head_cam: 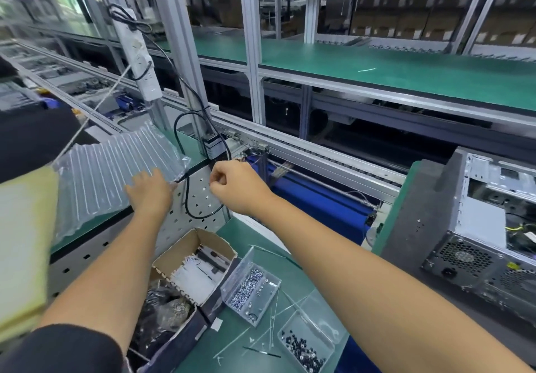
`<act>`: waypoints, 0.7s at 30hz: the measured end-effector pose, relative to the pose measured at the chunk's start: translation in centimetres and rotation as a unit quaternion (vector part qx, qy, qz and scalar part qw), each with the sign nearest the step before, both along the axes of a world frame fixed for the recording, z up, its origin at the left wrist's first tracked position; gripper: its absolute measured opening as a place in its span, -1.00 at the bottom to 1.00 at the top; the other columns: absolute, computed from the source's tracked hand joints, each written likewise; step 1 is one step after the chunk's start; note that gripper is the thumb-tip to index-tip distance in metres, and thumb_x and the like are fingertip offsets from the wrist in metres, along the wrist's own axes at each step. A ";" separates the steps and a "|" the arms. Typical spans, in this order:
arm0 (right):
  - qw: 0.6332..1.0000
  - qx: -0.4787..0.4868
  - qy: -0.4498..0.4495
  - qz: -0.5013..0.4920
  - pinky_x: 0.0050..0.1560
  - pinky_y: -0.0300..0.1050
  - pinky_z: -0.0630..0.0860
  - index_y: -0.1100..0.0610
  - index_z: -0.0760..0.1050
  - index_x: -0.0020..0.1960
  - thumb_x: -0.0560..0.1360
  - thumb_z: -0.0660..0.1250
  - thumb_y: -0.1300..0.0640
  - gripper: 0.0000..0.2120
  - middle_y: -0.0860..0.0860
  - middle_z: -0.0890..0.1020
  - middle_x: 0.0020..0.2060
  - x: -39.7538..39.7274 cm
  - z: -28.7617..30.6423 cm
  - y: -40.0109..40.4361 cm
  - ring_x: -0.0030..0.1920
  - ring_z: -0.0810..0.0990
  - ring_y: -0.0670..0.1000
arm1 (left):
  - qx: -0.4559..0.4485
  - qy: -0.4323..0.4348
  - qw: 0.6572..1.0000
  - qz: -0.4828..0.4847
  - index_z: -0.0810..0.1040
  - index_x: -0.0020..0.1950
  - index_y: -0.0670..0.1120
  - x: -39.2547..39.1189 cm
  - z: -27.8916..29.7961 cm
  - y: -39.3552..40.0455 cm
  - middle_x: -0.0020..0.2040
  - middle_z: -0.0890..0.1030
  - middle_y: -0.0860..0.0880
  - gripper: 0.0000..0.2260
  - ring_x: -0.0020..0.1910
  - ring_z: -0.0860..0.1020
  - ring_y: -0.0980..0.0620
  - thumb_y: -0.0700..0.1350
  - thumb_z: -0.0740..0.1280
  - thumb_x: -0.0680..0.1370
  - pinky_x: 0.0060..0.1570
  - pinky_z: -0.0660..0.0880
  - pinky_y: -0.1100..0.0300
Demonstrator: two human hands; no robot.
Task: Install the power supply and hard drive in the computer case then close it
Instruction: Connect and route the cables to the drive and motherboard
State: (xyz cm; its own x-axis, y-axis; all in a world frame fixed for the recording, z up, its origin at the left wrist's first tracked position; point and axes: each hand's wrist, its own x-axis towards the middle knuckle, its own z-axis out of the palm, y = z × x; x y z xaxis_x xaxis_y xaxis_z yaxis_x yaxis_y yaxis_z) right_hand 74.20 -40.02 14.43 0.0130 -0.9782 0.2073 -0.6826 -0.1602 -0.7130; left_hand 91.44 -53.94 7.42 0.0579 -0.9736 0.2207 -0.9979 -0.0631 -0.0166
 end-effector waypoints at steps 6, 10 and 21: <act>1.000 -0.003 -0.003 -0.002 -0.14 0.04 0.60 0.14 0.54 -0.10 0.51 0.20 0.27 -0.85 -0.06 0.52 -0.36 -0.9 0.0 0.1 -0.27 0.50 -0.01 | -0.107 0.059 0.992 -0.010 0.42 0.05 -0.27 -0.8 0.7 0.9 0.02 0.52 -0.27 -0.78 0.03 0.46 -0.23 -0.38 0.29 0.43 -0.11 0.41 -0.05; 1.000 -0.010 -0.012 -0.009 -0.18 -0.01 0.57 0.17 0.56 -0.06 0.51 0.21 0.26 -0.85 -0.06 0.52 -0.34 -1.6 0.4 0.3 -0.29 0.50 0.00 | -0.246 0.125 0.959 -0.064 0.40 -0.09 -0.25 -1.9 2.8 1.9 -0.16 0.46 -0.26 -0.78 -0.24 0.34 -0.13 -0.44 0.19 0.32 -0.35 0.29 0.05; 0.958 0.043 -0.242 -0.147 -0.15 -0.09 0.37 0.10 0.50 -0.06 0.54 0.28 -0.21 -0.64 0.03 0.61 -0.11 -3.5 2.0 -0.2 -0.11 0.54 0.04 | -0.357 0.238 0.877 -0.216 0.41 -0.23 -0.22 -12.6 6.0 10.5 -0.32 0.44 -0.18 -0.86 -0.51 0.40 -0.11 -0.23 0.27 0.52 -0.58 0.33 0.16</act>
State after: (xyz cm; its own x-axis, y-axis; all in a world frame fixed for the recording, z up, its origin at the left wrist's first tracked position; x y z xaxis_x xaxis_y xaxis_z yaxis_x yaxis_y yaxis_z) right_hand 70.74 -40.26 16.41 -0.3422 -0.9388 0.0388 -0.2754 0.0608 -0.9594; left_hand 78.89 -43.44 13.40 -0.0312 -0.5509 0.8340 -0.8143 0.4979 0.2984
